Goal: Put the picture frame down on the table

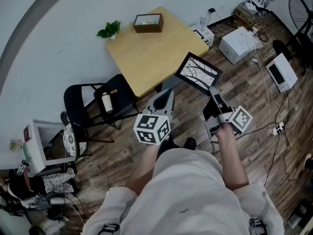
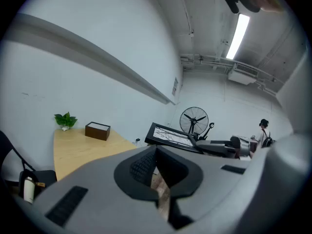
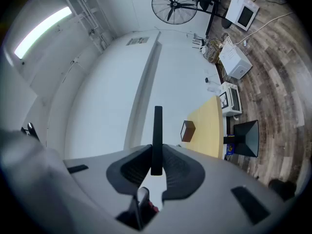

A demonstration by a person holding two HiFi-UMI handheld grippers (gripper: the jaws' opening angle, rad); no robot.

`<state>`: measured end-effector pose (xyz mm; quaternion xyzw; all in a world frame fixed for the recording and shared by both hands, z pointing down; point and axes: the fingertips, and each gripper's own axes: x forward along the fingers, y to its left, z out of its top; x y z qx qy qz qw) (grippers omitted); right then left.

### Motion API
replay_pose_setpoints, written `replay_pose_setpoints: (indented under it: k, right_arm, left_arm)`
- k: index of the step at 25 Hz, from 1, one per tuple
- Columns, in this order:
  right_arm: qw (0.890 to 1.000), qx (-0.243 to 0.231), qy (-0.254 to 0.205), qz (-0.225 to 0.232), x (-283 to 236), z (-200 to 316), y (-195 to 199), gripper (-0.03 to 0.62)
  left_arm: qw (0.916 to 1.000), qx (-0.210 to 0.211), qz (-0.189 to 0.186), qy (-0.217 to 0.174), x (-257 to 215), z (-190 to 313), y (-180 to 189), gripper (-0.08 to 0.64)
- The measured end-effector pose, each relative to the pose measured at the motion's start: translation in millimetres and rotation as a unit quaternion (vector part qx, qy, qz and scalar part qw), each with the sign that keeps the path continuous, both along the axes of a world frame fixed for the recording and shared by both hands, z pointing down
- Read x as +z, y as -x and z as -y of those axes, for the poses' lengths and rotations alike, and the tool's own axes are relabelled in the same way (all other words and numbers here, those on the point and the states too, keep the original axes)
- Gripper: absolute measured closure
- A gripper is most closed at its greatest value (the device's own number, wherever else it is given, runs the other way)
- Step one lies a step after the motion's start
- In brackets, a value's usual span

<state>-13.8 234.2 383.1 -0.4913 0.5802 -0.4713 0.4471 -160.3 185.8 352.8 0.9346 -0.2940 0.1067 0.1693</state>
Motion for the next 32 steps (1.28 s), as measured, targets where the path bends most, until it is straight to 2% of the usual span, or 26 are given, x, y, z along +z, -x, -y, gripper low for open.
replay_pose_setpoints:
  k: [7, 16, 32]
  right_arm:
    - [1.000, 0.011, 0.011, 0.003, 5, -14, -9, 0.526]
    - [1.000, 0.010, 0.000, 0.013, 3, -24, -11, 0.528]
    - [0.999, 0.011, 0.025, 0.033, 19, -47, -16, 0.528]
  left_arm:
    - [1.0000, 0.005, 0.005, -0.004, -2, -13, -6, 0.554]
    - [0.9999, 0.007, 0.013, -0.005, 1, -29, -10, 0.554]
    - [0.9997, 0.012, 0.022, 0.003, 10, -51, -18, 0.554]
